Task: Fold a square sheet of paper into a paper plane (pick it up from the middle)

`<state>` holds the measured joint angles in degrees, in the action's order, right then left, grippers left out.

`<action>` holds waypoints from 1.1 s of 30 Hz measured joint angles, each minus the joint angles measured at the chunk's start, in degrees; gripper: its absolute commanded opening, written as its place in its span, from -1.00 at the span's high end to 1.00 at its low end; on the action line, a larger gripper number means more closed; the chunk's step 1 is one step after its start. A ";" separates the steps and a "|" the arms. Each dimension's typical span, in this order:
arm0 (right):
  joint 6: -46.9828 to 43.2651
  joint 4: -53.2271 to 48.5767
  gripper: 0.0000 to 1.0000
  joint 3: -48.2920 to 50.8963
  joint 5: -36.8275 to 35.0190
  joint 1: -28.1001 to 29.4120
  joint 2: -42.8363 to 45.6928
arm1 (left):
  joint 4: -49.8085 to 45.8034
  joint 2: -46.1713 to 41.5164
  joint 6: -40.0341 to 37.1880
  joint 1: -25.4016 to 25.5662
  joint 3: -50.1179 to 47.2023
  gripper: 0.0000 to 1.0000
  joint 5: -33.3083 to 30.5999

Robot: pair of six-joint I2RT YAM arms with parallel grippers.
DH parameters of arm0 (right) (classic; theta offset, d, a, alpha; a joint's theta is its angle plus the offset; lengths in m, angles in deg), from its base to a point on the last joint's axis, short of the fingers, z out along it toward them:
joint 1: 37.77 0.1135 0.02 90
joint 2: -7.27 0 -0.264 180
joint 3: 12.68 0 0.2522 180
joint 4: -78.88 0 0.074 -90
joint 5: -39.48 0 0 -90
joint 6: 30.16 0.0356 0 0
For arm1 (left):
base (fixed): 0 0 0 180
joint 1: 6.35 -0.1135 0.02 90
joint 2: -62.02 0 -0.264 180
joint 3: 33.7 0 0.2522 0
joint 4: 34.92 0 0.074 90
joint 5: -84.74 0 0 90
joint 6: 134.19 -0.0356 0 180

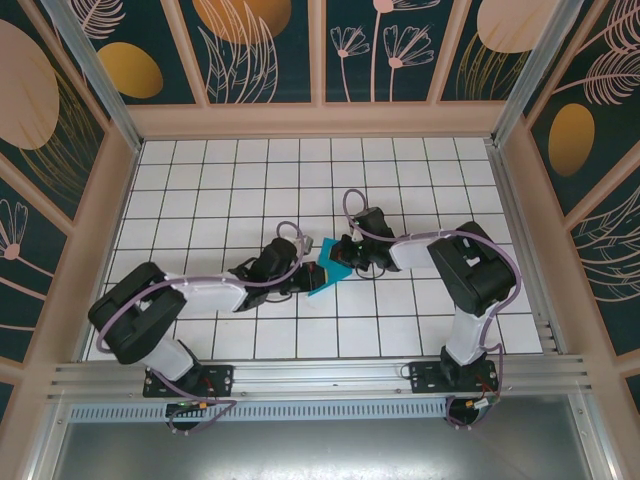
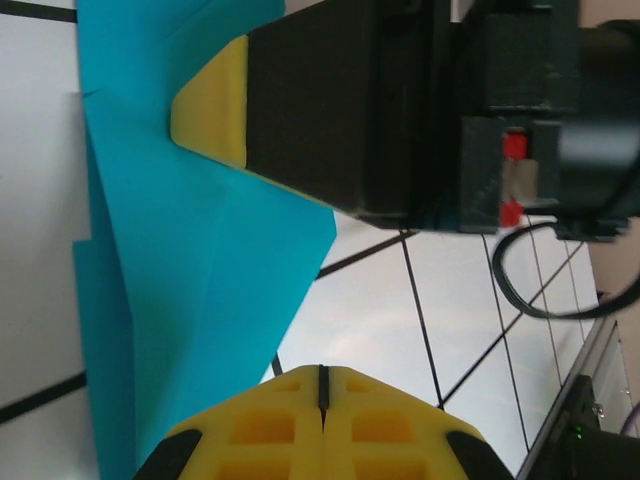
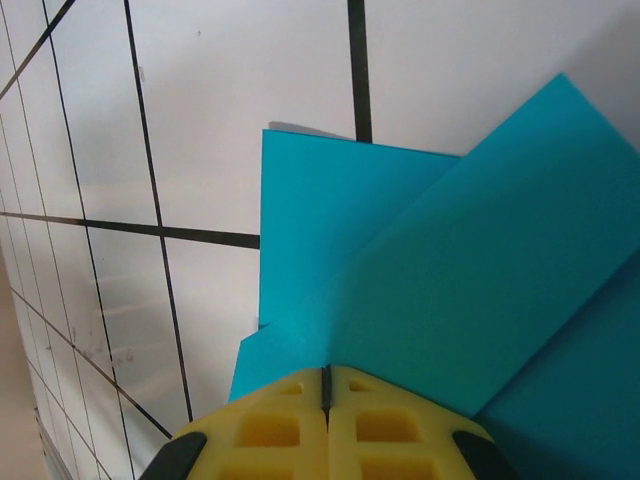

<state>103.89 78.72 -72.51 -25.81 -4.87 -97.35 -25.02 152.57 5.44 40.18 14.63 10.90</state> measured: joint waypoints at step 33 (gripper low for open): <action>0.44 -0.04 1.00 0.09 -0.44 0.09 0.11 | 2.80 0.85 2.75 -0.02 -8.07 0.93 2.05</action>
<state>104.33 78.68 -72.42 -26.25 -4.78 -97.24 -22.23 153.42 8.19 40.15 6.56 12.96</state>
